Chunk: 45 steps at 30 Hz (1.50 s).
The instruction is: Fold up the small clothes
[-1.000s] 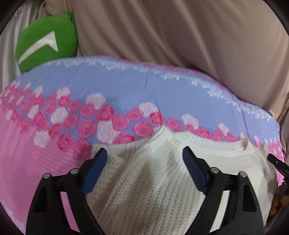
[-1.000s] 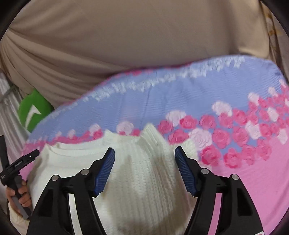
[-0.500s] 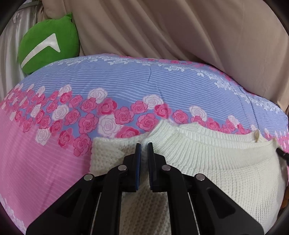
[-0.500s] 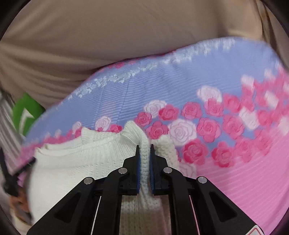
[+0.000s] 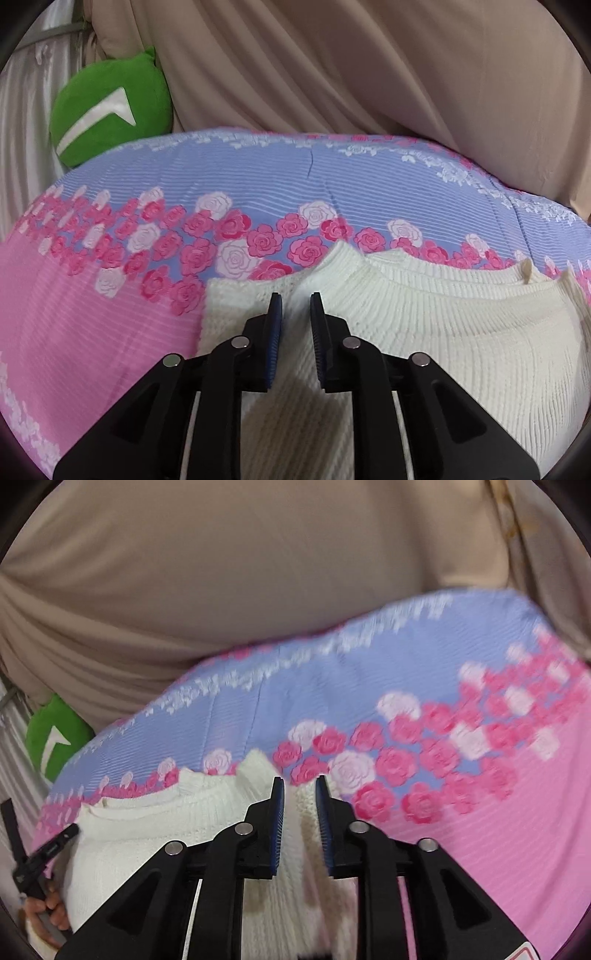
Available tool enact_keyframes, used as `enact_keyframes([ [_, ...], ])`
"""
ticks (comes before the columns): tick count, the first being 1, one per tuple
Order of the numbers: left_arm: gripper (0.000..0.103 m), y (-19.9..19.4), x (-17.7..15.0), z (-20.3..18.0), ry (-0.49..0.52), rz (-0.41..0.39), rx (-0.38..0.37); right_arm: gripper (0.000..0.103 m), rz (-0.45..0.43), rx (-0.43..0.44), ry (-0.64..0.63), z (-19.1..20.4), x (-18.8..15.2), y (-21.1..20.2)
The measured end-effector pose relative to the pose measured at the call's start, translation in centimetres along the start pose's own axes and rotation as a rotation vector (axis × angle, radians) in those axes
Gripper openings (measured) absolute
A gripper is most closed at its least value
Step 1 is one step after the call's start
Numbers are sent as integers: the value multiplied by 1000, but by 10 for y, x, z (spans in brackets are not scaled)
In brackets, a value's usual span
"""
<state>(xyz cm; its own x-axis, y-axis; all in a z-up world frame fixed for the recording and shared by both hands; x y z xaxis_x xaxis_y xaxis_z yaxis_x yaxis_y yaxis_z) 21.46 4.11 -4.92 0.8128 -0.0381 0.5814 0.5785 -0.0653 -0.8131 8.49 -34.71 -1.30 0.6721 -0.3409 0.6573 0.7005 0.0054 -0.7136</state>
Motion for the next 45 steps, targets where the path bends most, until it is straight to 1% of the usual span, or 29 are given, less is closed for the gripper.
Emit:
enact_keyframes([
  [2,16,-14,-7,-5,14,-2,-10,20,18,38,-87,29,-14,-15],
  [4,16,-25,-23,-11,30,19,-66,20,67,67,-163,53,-36,-14],
  [5,16,-26,-35,-13,41,40,-88,20,106,64,-197,61,-50,-6],
  [7,17,-19,-57,-12,51,76,-78,21,213,5,-248,66,-83,26],
  [8,20,-19,-66,-10,64,56,-55,21,205,-13,-256,64,-90,32],
  [9,20,-22,-70,-9,78,33,-28,21,177,-24,-265,66,-91,27],
  [10,20,-27,-75,-8,88,28,1,21,183,-33,-263,68,-90,19],
  [12,20,-36,-81,-7,76,25,2,24,116,32,-243,82,-88,-6],
  [14,20,-40,-88,-7,70,26,4,24,94,97,-254,100,-96,-21],
  [15,21,-40,-92,-7,66,27,9,25,103,117,-270,110,-106,-20],
  [17,21,-41,-97,-8,66,22,25,28,170,133,-303,124,-130,-4],
  [18,21,-42,-99,-8,66,20,30,29,207,116,-316,127,-143,9],
  [19,22,-43,-100,-8,64,19,31,29,176,80,-330,129,-147,10],
  [20,22,-44,-102,-8,62,17,31,30,162,37,-365,134,-148,7],
  [21,22,-45,-103,-8,60,16,33,31,154,25,-375,138,-148,4],
  [26,23,-46,-107,-8,54,10,31,34,141,150,-303,149,-143,-12],
  [27,24,-46,-108,-8,56,7,35,36,152,156,-308,151,-144,-9],
  [29,24,-46,-108,-8,60,4,40,44,204,138,-330,154,-154,7],
  [31,25,-48,-109,-7,57,4,31,44,190,124,-348,156,-156,6],
  [34,27,-51,-108,-4,44,14,-3,48,153,170,-314,151,-141,-11],
  [35,29,-52,-108,-3,38,18,-16,49,135,172,-294,145,-134,-16],
  [37,42,-58,-103,-2,38,17,-44,53,98,150,-256,129,-114,-26],
  [38,53,-62,-97,-1,39,13,-70,56,79,135,-233,118,-102,-29],
  [39,60,-66,-91,-1,43,5,-89,57,61,118,-213,106,-90,-32],
  [40,63,-72,-81,1,46,-9,-101,60,42,98,-189,93,-76,-33],
  [41,71,-76,-70,3,48,-21,-104,64,32,83,-169,82,-66,-33],
  [42,83,-79,-55,4,51,-36,-115,66,33,66,-141,68,-51,-29],
  [43,88,-78,-40,4,57,-45,-125,70,48,63,-123,58,-41,-22],
  [45,91,-66,-11,4,52,-32,-136,70,90,57,-82,40,-24,-2],
])
Point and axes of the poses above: each gripper's, at about its wrist camera, not at the fingertips, and y roughly the way its jaws point, z to its left, x to its top, the point moved 9 cm from there along y, roughly the way its jaws point, and after that the axes turned 15 degrees about z, right-handed, at the moved point
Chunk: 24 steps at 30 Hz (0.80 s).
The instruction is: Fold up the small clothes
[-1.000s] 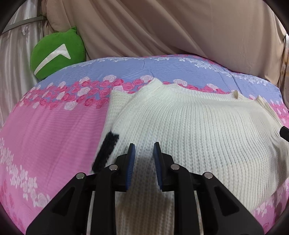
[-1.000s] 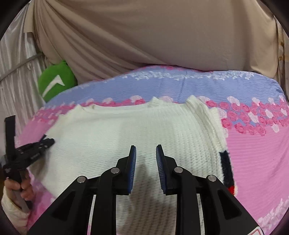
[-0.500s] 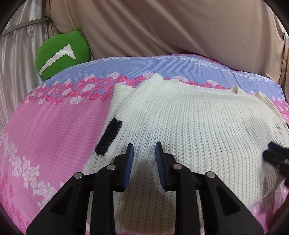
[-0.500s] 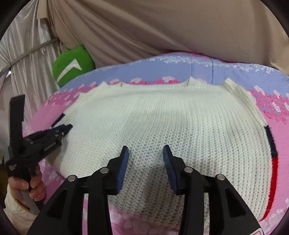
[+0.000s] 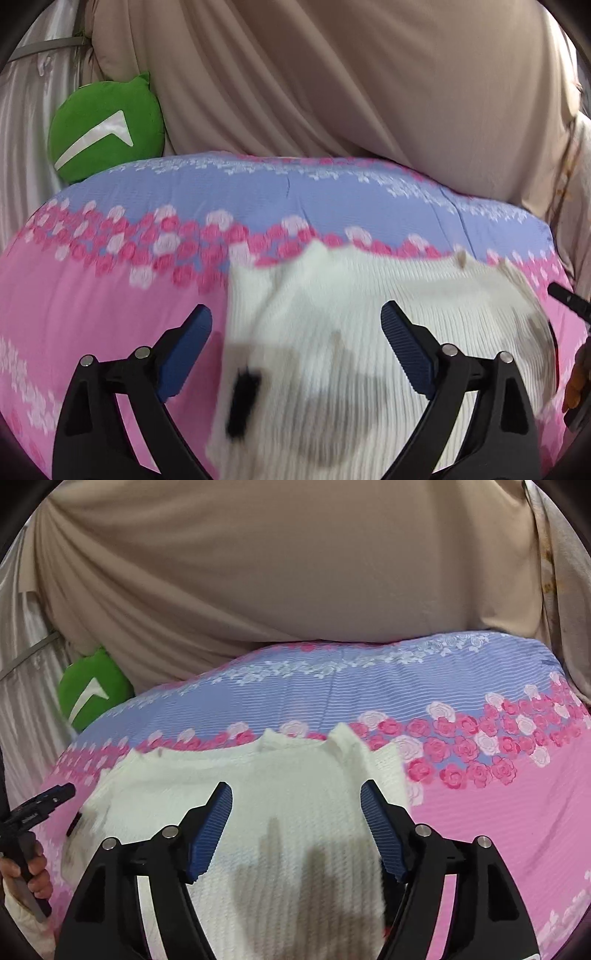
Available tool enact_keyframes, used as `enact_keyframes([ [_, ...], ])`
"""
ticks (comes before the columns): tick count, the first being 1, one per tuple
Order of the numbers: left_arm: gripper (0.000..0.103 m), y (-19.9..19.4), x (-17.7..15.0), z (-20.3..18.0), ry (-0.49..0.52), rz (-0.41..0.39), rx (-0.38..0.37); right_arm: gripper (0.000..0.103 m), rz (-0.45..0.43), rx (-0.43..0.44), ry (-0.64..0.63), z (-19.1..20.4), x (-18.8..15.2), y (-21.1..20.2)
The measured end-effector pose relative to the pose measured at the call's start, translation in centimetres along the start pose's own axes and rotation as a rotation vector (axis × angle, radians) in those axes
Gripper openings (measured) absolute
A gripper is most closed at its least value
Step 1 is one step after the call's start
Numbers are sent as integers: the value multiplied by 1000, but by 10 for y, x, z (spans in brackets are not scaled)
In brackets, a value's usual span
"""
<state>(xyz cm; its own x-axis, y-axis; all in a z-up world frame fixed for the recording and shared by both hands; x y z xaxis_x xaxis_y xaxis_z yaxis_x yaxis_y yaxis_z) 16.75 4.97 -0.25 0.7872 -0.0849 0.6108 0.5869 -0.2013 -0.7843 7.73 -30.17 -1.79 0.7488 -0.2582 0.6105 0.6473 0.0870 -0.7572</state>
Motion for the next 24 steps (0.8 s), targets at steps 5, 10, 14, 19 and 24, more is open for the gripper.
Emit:
enact_keyframes([
  [5,60,80,30,-7,0,196,-81,53,140,-1,59,-23,20,60],
  [10,7,85,38,-5,-7,178,-54,8,-7,41,-3,-5,37,22],
  [14,7,87,42,10,-37,171,-16,8,80,-20,78,-43,35,53],
  [19,12,88,32,11,-39,181,-2,14,38,-49,92,-37,32,33],
  [24,71,1,9,19,-30,13,43,18,-14,47,-104,50,6,-14],
])
Point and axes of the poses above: each gripper's, at about its wrist camera, not at the fingertips, and y roughly the way its jaws point, z to its left, x to its top, the point moved 9 cm from there along y, roughly the way its jaws point, and after that the axes turned 15 degrees about z, right-handed, at the moved point
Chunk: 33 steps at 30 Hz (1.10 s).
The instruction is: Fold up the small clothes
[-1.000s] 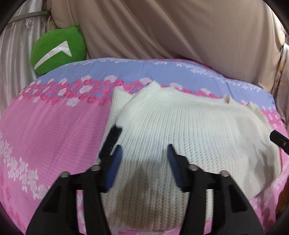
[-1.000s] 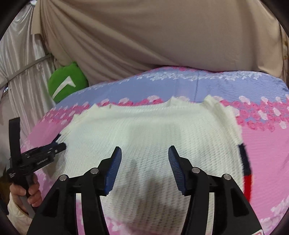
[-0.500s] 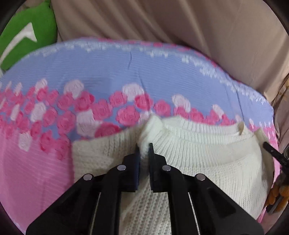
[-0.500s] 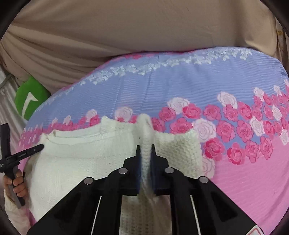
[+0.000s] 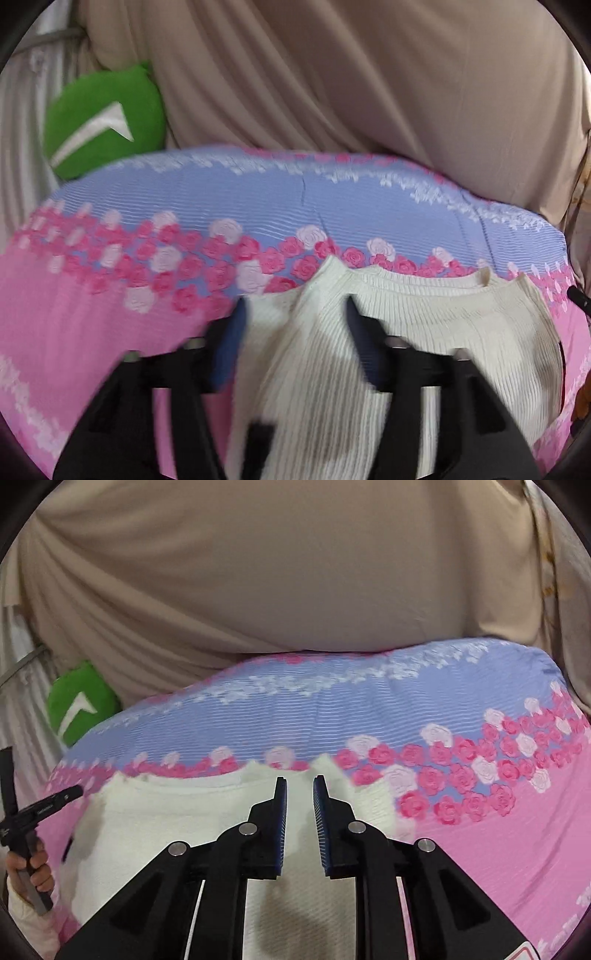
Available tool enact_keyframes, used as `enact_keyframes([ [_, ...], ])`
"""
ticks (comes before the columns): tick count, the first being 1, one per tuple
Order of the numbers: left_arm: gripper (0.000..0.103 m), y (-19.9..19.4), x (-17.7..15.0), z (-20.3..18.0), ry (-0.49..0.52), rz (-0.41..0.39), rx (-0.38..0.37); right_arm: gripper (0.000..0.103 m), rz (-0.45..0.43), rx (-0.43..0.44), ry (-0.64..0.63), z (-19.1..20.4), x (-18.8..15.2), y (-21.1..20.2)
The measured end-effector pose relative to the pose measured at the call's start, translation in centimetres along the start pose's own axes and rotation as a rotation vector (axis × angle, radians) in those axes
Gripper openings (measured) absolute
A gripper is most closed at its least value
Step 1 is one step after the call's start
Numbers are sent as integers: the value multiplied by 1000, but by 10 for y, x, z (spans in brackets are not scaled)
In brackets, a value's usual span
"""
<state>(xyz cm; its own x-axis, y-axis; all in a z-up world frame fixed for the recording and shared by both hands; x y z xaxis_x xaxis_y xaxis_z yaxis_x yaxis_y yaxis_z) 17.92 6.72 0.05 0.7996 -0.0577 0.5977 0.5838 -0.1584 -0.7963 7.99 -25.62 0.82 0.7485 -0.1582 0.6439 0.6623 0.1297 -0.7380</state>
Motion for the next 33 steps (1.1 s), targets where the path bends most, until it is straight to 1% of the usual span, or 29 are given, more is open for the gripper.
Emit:
enact_keyframes([
  [1,73,-13,-12,5,-15,-12,1,18,28,33,-57,26,-12,4],
  [2,75,-18,-20,8,-24,-7,-2,18,63,71,-111,51,-27,10],
  [3,78,-21,-35,14,-46,13,-10,18,95,107,-148,71,-40,18],
  [4,79,-20,-44,21,-70,33,-18,18,136,155,-183,92,-55,29],
  [5,80,-16,-55,26,-98,55,-31,18,167,181,-204,106,-66,38],
  [6,81,-11,-72,33,-134,81,-42,18,199,189,-229,119,-78,50],
  [8,81,-1,-98,42,-187,133,-71,18,249,169,-256,129,-97,69],
  [10,81,9,-116,43,-221,158,-101,18,224,135,-276,131,-102,75],
  [12,81,21,-127,41,-255,185,-146,18,227,154,-261,127,-100,76],
  [13,84,20,-126,40,-254,151,-149,18,226,174,-243,125,-99,78],
  [14,83,21,-124,36,-244,148,-159,18,221,191,-232,123,-99,79],
  [15,79,23,-121,32,-236,155,-163,18,211,210,-225,121,-99,79],
  [16,69,24,-118,28,-235,153,-172,18,205,220,-222,119,-101,78],
  [17,56,25,-116,23,-231,170,-192,18,200,225,-220,120,-102,78],
  [18,51,26,-112,18,-233,186,-213,18,196,227,-218,121,-102,77],
  [19,37,25,-108,14,-232,187,-225,18,192,225,-218,121,-103,77],
  [20,33,21,-103,8,-224,184,-230,18,187,219,-219,124,-103,76],
  [23,28,-11,-81,-17,-169,101,-238,19,166,206,-229,126,-105,74],
  [25,27,-40,-66,-49,-95,30,-255,21,165,217,-222,127,-104,73],
  [26,26,-51,-60,-63,-61,10,-265,24,168,229,-208,126,-104,71],
  [27,26,-63,-54,-86,-11,-13,-282,26,172,258,-182,124,-104,67],
  [29,26,-80,-45,-132,81,-45,-306,35,156,306,-141,118,-103,53],
  [32,26,-90,-41,-194,206,-56,-332,42,88,324,-65,90,-107,22],
  [33,26,-91,-43,-220,258,-51,-344,42,71,329,-22,74,-112,13],
])
Point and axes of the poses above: each gripper's, at about its wrist camera, not at the fingertips, and y roughly the way its jaws point, z to its left, x to its top, the point moved 9 cm from there along y, roughly the way its jaws point, and after that the axes turned 15 degrees about z, right-handed, at the moved point
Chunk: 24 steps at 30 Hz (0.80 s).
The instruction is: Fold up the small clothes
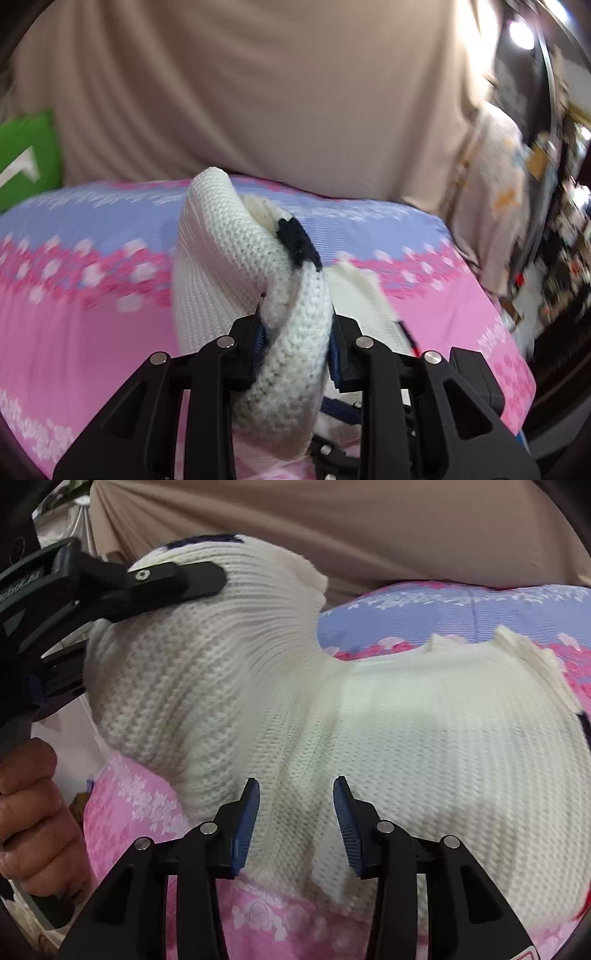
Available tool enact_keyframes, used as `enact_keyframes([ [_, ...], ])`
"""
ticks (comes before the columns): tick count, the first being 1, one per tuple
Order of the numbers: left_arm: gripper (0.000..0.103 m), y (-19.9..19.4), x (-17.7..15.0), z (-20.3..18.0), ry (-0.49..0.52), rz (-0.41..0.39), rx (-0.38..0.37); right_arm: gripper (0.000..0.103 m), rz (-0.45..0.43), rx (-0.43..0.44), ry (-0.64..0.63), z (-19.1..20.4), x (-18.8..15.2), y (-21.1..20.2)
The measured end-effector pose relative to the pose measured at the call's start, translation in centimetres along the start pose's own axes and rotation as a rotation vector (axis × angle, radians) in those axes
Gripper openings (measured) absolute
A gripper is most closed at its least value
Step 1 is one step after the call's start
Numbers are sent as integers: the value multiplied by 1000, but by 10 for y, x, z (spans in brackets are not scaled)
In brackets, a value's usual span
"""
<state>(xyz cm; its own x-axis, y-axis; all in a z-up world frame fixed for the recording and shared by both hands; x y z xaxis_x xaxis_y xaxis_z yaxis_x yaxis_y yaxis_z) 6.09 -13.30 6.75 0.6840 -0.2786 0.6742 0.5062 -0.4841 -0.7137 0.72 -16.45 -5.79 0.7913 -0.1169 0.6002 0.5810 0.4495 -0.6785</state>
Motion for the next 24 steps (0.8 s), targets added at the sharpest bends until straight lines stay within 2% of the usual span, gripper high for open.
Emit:
enact_keyframes([
  [3,26,35,2,-60,118,60,-36,44,-45,-25,114,-43,-20,-38],
  [5,26,75,-4,-93,173,137,-50,44,-61,-76,165,-70,-35,-59],
  [8,29,140,-25,-119,217,278,-34,46,-75,-155,245,-109,-57,-89],
  [10,34,159,-36,-122,232,289,1,47,-88,-174,301,-130,-70,-105],
  [12,41,146,-37,-122,252,238,20,47,-104,-184,328,-144,-75,-120],
  [14,50,121,-36,-119,244,210,-22,47,-123,-193,323,-149,-70,-132],
  [15,58,102,-35,-113,227,185,-51,48,-136,-189,310,-149,-63,-138],
  [16,61,88,-34,-106,213,163,-54,50,-151,-180,295,-146,-56,-143],
  [18,73,58,-34,-85,171,103,-27,56,-180,-147,255,-141,-30,-151],
  [19,75,48,-36,-73,148,86,-10,60,-183,-131,240,-138,-15,-151],
  [22,78,36,-48,-35,65,97,45,72,-146,-82,197,-129,18,-138],
  [24,78,42,-63,-10,0,148,64,72,-98,-78,175,-122,34,-119],
])
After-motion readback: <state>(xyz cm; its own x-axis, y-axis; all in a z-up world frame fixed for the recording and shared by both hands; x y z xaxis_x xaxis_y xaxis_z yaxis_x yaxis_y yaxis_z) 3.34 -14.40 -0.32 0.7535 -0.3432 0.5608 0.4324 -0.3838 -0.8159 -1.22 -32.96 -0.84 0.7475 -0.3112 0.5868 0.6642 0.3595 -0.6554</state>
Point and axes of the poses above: each gripper's, at about its wrist camera, not at the fingertips, and y roughly the way its jaws point, z to its left, x to its top, the point moved 9 cm from there along y, roughly the way its jaws point, and after that the axes turned 15 degrees about z, right-handed, at the moved point
